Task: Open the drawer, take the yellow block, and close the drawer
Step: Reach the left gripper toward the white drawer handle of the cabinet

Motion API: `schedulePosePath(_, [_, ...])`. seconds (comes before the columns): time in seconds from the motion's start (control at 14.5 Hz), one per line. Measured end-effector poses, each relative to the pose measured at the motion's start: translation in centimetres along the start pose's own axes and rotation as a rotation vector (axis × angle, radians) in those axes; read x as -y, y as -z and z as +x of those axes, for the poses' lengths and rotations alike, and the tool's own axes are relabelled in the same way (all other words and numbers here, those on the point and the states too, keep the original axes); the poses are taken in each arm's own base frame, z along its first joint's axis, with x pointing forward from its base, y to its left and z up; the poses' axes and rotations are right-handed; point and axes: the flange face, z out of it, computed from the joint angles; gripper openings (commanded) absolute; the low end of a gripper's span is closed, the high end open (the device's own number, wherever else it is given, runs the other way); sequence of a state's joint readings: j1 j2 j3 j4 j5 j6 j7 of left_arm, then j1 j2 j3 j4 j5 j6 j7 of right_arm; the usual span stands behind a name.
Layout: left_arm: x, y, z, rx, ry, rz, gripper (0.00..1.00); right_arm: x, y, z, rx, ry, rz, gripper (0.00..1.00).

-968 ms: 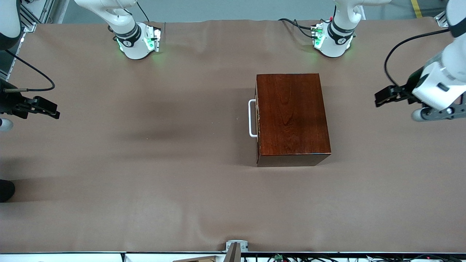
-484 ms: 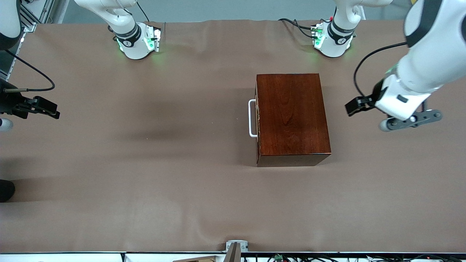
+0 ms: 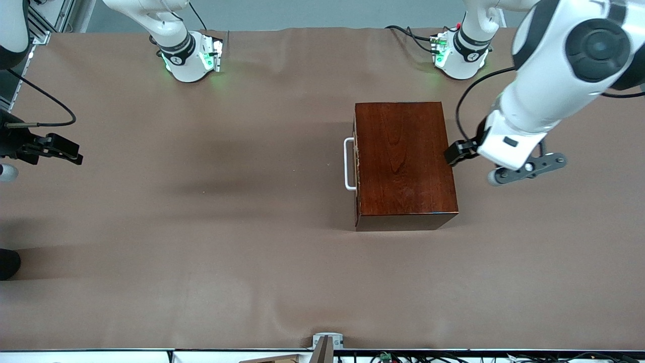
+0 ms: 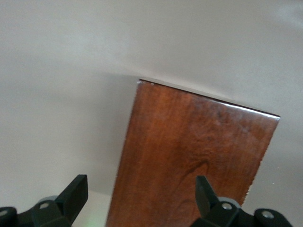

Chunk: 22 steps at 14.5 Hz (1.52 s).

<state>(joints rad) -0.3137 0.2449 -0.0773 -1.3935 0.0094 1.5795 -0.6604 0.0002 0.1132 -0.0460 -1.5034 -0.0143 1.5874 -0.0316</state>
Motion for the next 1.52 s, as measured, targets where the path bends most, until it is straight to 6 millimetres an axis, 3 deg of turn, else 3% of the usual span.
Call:
schedulePosePath(0.97, [-13.8, -6.6, -5.8, -0.012, -0.017, 0.021, 1.00, 0.0, 0.0, 0.0, 0.000, 0.000, 0.000, 1.00])
schedulePosePath(1.52, [-18.6, -11.0, -8.9, -0.058, -0.075, 0.083, 1.00, 0.0, 0.0, 0.0, 0.000, 0.000, 0.000, 1.00])
